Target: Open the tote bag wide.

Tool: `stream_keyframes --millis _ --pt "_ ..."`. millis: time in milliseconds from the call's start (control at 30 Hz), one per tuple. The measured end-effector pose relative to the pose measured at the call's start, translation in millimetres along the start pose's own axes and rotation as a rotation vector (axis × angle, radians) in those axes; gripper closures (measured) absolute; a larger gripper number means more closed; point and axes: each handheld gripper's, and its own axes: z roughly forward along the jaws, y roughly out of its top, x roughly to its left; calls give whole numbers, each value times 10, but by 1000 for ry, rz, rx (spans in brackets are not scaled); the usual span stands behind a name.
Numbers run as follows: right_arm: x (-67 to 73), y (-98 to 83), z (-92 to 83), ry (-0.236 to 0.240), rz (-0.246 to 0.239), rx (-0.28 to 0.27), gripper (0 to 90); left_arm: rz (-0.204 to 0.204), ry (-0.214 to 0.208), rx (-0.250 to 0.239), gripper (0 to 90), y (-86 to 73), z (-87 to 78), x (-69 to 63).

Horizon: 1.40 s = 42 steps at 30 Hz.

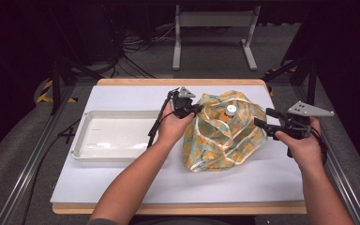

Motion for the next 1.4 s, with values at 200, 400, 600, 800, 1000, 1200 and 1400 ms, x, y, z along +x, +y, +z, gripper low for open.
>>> stream_keyframes --millis 200,400,600,800,1000,1200,1400 --pt "132 -168 52 33 -10 37 271 4 -13 -5 871 -3 -36 -5" --pt "135 -305 142 61 -10 54 236 10 -16 -12 869 -10 -69 -9" --pt "58 -452 269 125 36 50 270 11 -21 -11 869 -21 -84 -14" --pt "6 -525 364 156 50 53 289 14 -21 -9 864 -22 -91 -24" --pt "9 -501 460 197 42 32 318 15 -22 -7 862 -22 -92 -34" --pt "-5 -501 531 217 45 38 373 14 -26 2 853 -28 -82 -53" --pt "-23 -466 549 221 61 -19 457 17 -20 2 853 -22 -107 -49"
